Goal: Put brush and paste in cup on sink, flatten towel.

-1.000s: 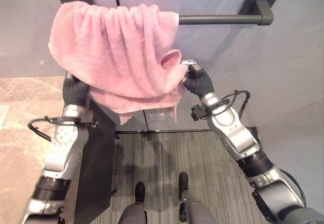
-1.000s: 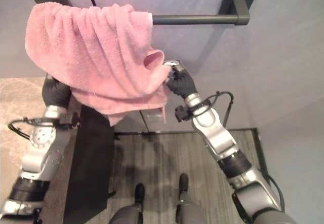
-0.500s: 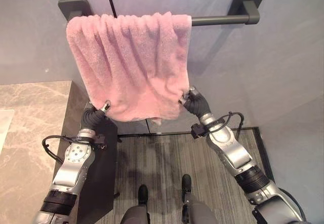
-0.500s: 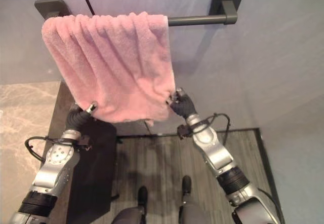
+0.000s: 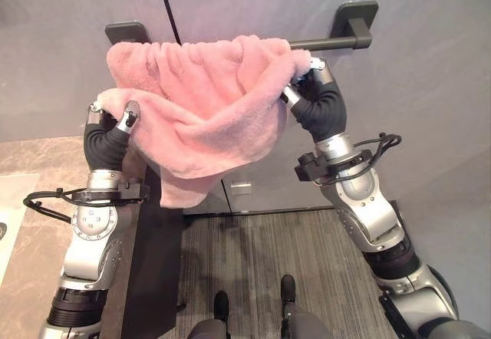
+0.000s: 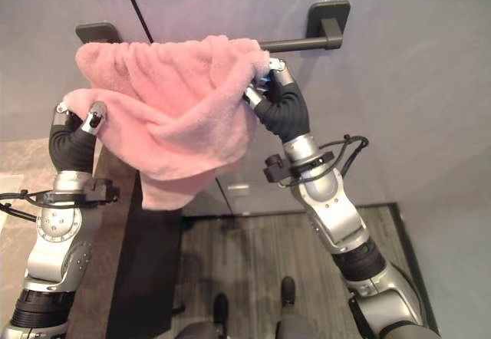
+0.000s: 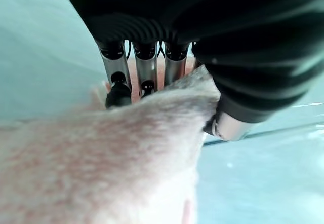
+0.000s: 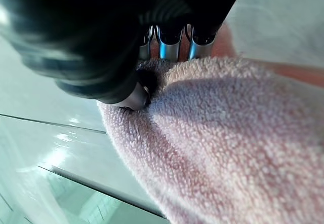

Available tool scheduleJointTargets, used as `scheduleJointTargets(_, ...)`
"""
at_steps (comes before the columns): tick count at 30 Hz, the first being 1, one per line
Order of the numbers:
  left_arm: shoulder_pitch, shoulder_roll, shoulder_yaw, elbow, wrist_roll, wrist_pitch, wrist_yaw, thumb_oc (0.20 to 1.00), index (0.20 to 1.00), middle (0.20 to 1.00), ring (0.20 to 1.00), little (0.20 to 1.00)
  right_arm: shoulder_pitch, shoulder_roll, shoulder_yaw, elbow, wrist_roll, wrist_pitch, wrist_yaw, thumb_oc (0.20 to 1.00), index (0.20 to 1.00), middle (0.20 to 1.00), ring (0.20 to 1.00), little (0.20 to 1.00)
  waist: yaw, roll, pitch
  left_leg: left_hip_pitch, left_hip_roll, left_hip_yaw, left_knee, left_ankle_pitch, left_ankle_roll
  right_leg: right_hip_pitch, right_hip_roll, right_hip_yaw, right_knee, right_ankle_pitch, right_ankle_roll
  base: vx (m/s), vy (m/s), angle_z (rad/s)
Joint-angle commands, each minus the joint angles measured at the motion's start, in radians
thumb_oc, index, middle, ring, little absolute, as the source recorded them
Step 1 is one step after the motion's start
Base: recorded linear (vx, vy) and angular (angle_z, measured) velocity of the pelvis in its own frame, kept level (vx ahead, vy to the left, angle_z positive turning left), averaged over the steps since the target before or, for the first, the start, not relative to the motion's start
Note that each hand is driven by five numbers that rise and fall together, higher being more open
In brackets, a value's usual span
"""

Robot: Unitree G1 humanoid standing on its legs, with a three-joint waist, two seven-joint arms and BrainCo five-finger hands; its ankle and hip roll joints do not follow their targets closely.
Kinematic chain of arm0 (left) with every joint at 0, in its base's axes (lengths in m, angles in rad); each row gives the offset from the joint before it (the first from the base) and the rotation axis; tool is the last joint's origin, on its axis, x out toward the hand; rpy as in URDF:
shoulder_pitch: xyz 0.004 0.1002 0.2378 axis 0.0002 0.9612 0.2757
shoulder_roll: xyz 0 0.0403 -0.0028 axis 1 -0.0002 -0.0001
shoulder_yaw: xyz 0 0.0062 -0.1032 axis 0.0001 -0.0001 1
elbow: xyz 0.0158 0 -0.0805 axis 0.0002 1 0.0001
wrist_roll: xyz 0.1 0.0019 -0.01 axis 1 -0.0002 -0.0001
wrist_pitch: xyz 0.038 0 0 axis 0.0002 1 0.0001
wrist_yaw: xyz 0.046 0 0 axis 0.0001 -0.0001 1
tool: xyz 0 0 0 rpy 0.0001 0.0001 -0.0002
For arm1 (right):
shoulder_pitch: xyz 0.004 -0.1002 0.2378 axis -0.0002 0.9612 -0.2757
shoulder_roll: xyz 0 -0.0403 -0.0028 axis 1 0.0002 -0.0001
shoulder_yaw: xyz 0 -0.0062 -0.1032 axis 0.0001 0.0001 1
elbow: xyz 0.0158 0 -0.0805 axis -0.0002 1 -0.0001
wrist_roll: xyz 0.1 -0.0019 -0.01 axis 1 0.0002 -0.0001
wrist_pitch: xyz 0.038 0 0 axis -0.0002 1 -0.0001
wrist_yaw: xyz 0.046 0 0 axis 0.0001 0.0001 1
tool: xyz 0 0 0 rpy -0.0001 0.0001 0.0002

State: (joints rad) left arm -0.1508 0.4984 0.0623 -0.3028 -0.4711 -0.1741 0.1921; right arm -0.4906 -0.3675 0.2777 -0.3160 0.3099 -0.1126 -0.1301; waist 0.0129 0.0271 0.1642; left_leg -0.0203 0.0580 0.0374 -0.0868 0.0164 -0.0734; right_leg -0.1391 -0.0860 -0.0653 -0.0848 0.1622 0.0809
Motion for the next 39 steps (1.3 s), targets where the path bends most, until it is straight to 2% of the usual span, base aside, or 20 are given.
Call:
scheduleJointTargets(1, 0.056, 0.007, -0.066, 0.09, -0.03, -0.026, -0.02, 0.2, 0.2, 0.2, 0.2, 0.2, 0.096, 0.051, -0.016, 0.006, 0.034, -0.063, -0.002, 0.2, 0.2, 0.2, 0.2, 0.2, -0.025, -0.037, -0.089, -0.005, -0.058, -0.005, 0.0, 0.004, 0.041, 0.044, -0.061, 0.037, 0.005, -0.042, 0.075, 0.0, 0.0, 0.0)
scheduleJointTargets(5, 0.102, 0.009, -0.119, 0.207, 0.009, 0.036, -0.043, 0.2, 0.2, 0.2, 0.2, 0.2, 0.168, 0.047, 0.021, 0.067, 0.049, -0.027, 0.014, 0.2, 0.2, 0.2, 0.2, 0.2, -0.03, -0.029, -0.094, 0.003, -0.054, 0.002, 0.0, 0.005, 0.041, 0.053, -0.062, 0.037, 0.004, -0.043, 0.074, 0.0, 0.0, 0.0)
scheduleJointTargets(6, 0.113, 0.013, -0.139, 0.273, 0.03, 0.074, -0.039, 0.2, 0.2, 0.2, 0.2, 0.2, 0.188, 0.058, 0.043, 0.122, 0.071, 0.005, 0.006, 0.2, 0.2, 0.2, 0.2, 0.2, -0.033, -0.023, -0.098, 0.011, -0.053, 0.003, 0.001, 0.005, 0.043, 0.061, -0.063, 0.037, 0.005, -0.045, 0.073, 0.0, 0.0, 0.0)
scheduleJointTargets(7, 0.11, 0.018, -0.136, 0.265, 0.031, 0.077, -0.029, 0.2, 0.2, 0.2, 0.2, 0.2, 0.181, 0.056, 0.045, 0.121, 0.067, 0.015, -0.005, 0.2, 0.2, 0.2, 0.2, 0.2, -0.033, -0.021, -0.099, 0.013, -0.052, 0.004, 0.001, 0.005, 0.043, 0.063, -0.063, 0.036, 0.005, -0.046, 0.073, 0.0, 0.0, 0.0)
scheduleJointTargets(10, 0.107, 0.039, -0.107, 0.197, -0.005, 0.061, -0.028, 0.2, 0.2, 0.2, 0.2, 0.2, 0.154, 0.046, 0.026, 0.081, 0.063, 0.01, -0.013, 0.2, 0.2, 0.2, 0.2, 0.2, -0.033, -0.019, -0.103, 0.019, -0.051, 0.004, 0.003, 0.004, 0.042, 0.067, -0.062, 0.036, 0.007, -0.049, 0.073, 0.01, 0.001, 0.0)
scheduleJointTargets(13, 0.097, -0.001, -0.088, 0.137, -0.067, 0.019, -0.019, 0.2, 0.2, 0.2, 0.2, 0.2, 0.119, 0.043, -0.003, 0.05, 0.037, -0.019, -0.023, 0.2, 0.2, 0.2, 0.2, 0.2, -0.031, -0.024, -0.117, 0.03, -0.05, 0.002, 0.003, -0.003, 0.041, 0.08, -0.063, 0.032, 0.008, -0.057, 0.072, 0.02, -0.006, 0.02)
scheduleJointTargets(17, 0.106, -0.041, -0.117, 0.196, -0.031, 0.035, -0.011, 0.2, 0.2, 0.2, 0.2, 0.2, 0.144, 0.053, 0.01, 0.071, 0.023, -0.02, -0.014, 0.2, 0.2, 0.2, 0.2, 0.2, -0.033, -0.023, -0.12, 0.037, -0.05, 0.0, 0.005, -0.005, 0.042, 0.089, -0.062, 0.033, 0.012, -0.064, 0.069, 0.0, 0.0, 0.0)
scheduleJointTargets(20, 0.096, -0.06, -0.144, 0.173, -0.095, 0.04, 0.01, 0.2, 0.2, 0.2, 0.2, 0.2, 0.165, 0.085, 0.022, 0.067, 0.106, -0.026, -0.047, 0.2, 0.2, 0.2, 0.2, 0.2, -0.035, -0.019, -0.119, 0.037, -0.051, 0.0, 0.007, -0.004, 0.045, 0.088, -0.063, 0.032, 0.019, -0.065, 0.067, 0.0, 0.0, 0.0)
scheduleJointTargets(22, 0.097, -0.054, -0.121, 0.077, -0.105, 0.007, -0.001, 0.2, 0.2, 0.2, 0.2, 0.2, 0.148, 0.076, 0.003, 0.01, 0.042, -0.043, -0.042, 0.2, 0.2, 0.2, 0.2, 0.2, -0.035, -0.017, -0.119, 0.038, -0.052, -0.001, 0.01, -0.007, 0.048, 0.086, -0.062, 0.031, 0.029, -0.072, 0.068, 0.0, 0.0, 0.0)
scheduleJointTargets(25, 0.101, -0.068, -0.157, 0.101, -0.105, 0.008, -0.008, 0.2, 0.2, 0.2, 0.2, 0.2, 0.11, 0.068, 0.001, 0.009, -0.037, -0.058, -0.047, 0.2, 0.2, 0.2, 0.2, 0.2, -0.035, -0.019, -0.119, 0.043, -0.053, -0.002, 0.014, -0.013, 0.05, 0.087, -0.063, 0.031, 0.037, -0.077, 0.068, 0.0, 0.0, 0.0)
scheduleJointTargets(27, 0.089, -0.056, -0.177, 0.16, -0.02, 0.04, 0.024, 0.2, 0.2, 0.2, 0.2, 0.2, 0.122, 0.08, 0.034, 0.136, 0.032, -0.03, -0.072, 0.2, 0.2, 0.2, 0.2, 0.2, -0.035, -0.021, -0.121, 0.045, -0.054, -0.003, 0.026, -0.017, 0.049, 0.093, -0.063, 0.031, 0.039, -0.08, 0.066, 0.0, 0.0, 0.0)
scheduleJointTargets(28, 0.076, -0.038, -0.157, 0.121, -0.007, 0.043, 0.034, 0.2, 0.2, 0.2, 0.2, 0.2, 0.138, 0.057, 0.015, 0.115, 0.017, -0.011, -0.087, 0.2, 0.2, 0.2, 0.2, 0.2, -0.036, -0.019, -0.122, 0.044, -0.053, -0.002, 0.029, -0.018, 0.048, 0.095, -0.062, 0.03, 0.039, -0.081, 0.064, 0.0, 0.0, 0.0)
scheduleJointTargets(29, 0.088, -0.029, -0.108, 0.005, -0.026, 0.007, 0.016, 0.2, 0.2, 0.2, 0.2, 0.2, 0.167, 0.03, -0.025, -0.003, 0.02, -0.031, -0.058, 0.2, 0.2, 0.2, 0.2, 0.2, -0.039, -0.021, -0.123, 0.045, -0.051, -0.001, 0.033, -0.024, 0.048, 0.096, -0.062, 0.028, 0.041, -0.086, 0.064, 0.0, 0.0, 0.0)
scheduleJointTargets(30, 0.091, -0.029, -0.107, 0.002, -0.027, 0.008, 0.015, 0.2, 0.2, 0.2, 0.2, 0.2, 0.171, 0.03, -0.026, -0.006, 0.019, -0.029, -0.057, 0.2, 0.2, 0.2, 0.2, 0.2, -0.039, -0.02, -0.124, 0.045, -0.051, -0.001, 0.033, -0.025, 0.048, 0.096, -0.062, 0.028, 0.042, -0.087, 0.064, 0.0, 0.0, 0.0)
scheduleJointTargets(31, 0.107, -0.059, -0.128, 0.056, -0.037, 0.006, 0.023, 0.2, 0.2, 0.2, 0.2, 0.2, 0.19, 0.015, -0.047, 0.03, -0.041, -0.037, -0.065, 0.2, 0.2, 0.2, 0.2, 0.2, -0.042, -0.024, -0.124, 0.047, -0.051, 0.0, 0.033, -0.027, 0.049, 0.097, -0.06, 0.027, 0.046, -0.092, 0.063, 0.0, 0.0, 0.0)
scheduleJointTargets(34, 0.119, -0.088, -0.177, 0.241, 0.021, 0.07, 0.042, 0.2, 0.2, 0.2, 0.2, 0.2, 0.256, 0.016, -0.027, 0.193, -0.018, 0.015, -0.09, 0.2, 0.2, 0.2, 0.2, 0.2, -0.049, -0.024, -0.125, 0.051, -0.049, 0.006, 0.029, -0.022, 0.047, 0.099, -0.06, 0.028, 0.047, -0.091, 0.061, 0.0, 0.0, 0.0)
scheduleJointTargets(35, 0.112, -0.078, -0.153, 0.244, 0.107, 0.093, 0.065, 0.2, 0.2, 0.2, 0.2, 0.2, 0.289, 0.0, -0.045, 0.182, -0.033, 0.031, -0.104, 0.2, 0.2, 0.2, 0.2, 0.2, -0.05, -0.021, -0.125, 0.051, -0.047, 0.005, 0.027, -0.019, 0.044, 0.101, -0.059, 0.027, 0.048, -0.093, 0.059, 0.0, 0.0, 0.0)
scheduleJointTargets(37, 0.115, -0.063, -0.145, 0.2, 0.102, 0.075, 0.067, 0.2, 0.2, 0.2, 0.2, 0.2, 0.301, -0.011, -0.063, 0.151, -0.026, 0.031, -0.096, 0.2, 0.2, 0.2, 0.2, 0.2, -0.052, -0.019, -0.125, 0.049, -0.046, 0.003, 0.029, -0.019, 0.044, 0.101, -0.058, 0.024, 0.049, -0.096, 0.058, 0.0, 0.0, 0.0)
scheduleJointTargets(38, 0.132, -0.069, -0.134, 0.124, 0.044, 0.041, 0.054, 0.2, 0.2, 0.2, 0.2, 0.2, 0.299, -0.021, -0.086, 0.082, -0.032, 0.009, -0.077, 0.2, 0.2, 0.2, 0.2, 0.2, -0.054, -0.02, -0.121, 0.046, -0.045, 0.001, 0.031, -0.02, 0.046, 0.096, -0.058, 0.023, 0.051, -0.097, 0.059, 0.0, 0.0, 0.0)
scheduleJointTargets(39, 0.146, -0.076, -0.119, 0.124, 0.063, 0.04, 0.057, 0.2, 0.2, 0.2, 0.2, 0.2, 0.318, -0.034, -0.114, 0.105, -0.064, -0.003, -0.088, 0.2, 0.2, 0.2, 0.2, 0.2, -0.056, -0.025, -0.118, 0.045, -0.046, 0.0, 0.034, -0.024, 0.047, 0.091, -0.057, 0.022, 0.057, -0.1, 0.06, 0.0, 0.0, 0.0)
